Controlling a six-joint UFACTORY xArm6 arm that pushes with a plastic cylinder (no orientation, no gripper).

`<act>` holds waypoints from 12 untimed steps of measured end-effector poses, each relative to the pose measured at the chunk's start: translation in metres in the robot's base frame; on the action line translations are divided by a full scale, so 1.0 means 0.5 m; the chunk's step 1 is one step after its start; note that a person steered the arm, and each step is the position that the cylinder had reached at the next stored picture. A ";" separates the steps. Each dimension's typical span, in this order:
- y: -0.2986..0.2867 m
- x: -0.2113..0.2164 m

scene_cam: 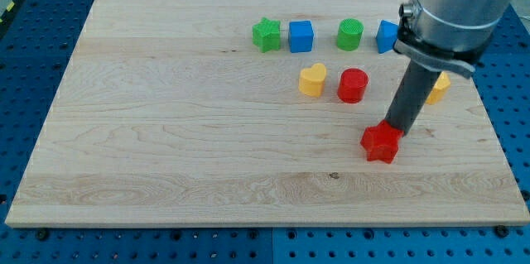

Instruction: Slide the red circle closer to the red star

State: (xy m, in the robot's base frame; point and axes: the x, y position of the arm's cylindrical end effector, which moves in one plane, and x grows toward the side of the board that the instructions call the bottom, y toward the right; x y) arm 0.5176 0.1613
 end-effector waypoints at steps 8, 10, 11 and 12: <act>-0.087 -0.241; -0.088 -0.217; -0.088 -0.174; -0.088 -0.118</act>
State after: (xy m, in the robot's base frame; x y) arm 0.4584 0.1175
